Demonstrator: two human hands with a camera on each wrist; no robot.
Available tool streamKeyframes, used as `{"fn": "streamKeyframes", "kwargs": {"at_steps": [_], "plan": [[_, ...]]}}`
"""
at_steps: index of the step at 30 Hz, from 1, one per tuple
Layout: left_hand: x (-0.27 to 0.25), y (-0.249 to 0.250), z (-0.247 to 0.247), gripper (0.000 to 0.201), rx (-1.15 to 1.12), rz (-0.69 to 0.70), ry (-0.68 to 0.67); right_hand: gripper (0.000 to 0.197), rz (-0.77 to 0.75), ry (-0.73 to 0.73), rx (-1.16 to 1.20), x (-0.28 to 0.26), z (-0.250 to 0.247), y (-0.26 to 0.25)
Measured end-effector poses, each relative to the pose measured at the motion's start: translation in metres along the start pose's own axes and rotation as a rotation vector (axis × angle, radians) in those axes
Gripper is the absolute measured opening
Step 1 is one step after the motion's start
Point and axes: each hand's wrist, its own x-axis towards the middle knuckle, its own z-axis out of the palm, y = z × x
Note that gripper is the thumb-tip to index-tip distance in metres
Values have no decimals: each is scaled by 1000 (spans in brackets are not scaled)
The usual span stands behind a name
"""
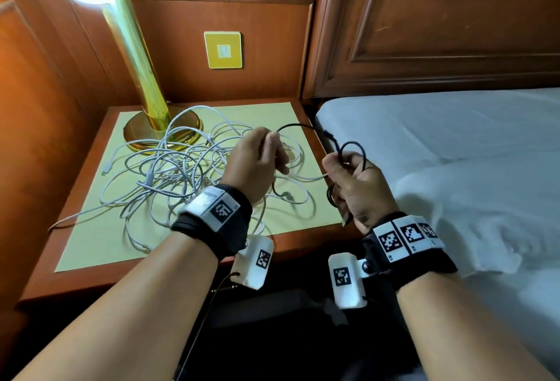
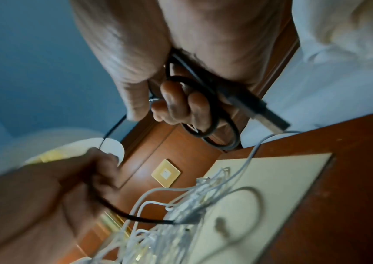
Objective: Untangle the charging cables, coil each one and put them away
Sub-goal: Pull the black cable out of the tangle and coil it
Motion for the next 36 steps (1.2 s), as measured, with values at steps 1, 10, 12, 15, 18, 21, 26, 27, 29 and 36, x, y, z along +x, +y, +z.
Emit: {"fn": "streamKeyframes", "kwargs": {"at_steps": [1, 10, 12, 15, 18, 21, 26, 27, 29, 36], "plan": [[0, 4, -2, 32, -120, -34, 13, 18, 14, -11, -77, 0, 0, 3], [-16, 54, -16, 21, -725, -65, 6, 35, -99, -226, -250, -6, 12, -2], [-21, 67, -25, 18, -880, -35, -38, 43, -161, -272, -225, -13, 16, -9], [-31, 74, -37, 22, -997, -19, -68, 38, -204, -332, -170, -23, 28, -16], [-49, 77, -50, 19, -968, -63, -70, 21, -201, -401, -149, -43, 39, -23], [-75, 72, -66, 11, -570, -1, 33, 20, -90, -324, -145, -67, 49, -31], [-141, 65, -85, 19, -183, 64, 41, 18, 196, -204, -140, -101, 63, -16], [-156, 66, -88, 21, -221, 12, 8, 17, 205, -213, -180, -111, 67, -13], [-181, 67, -96, 24, -403, -106, -41, 33, 206, -278, -332, -132, 71, -10], [-231, 58, -110, 32, -144, -21, -17, 49, 10, -454, -834, -192, 68, -69]]}}
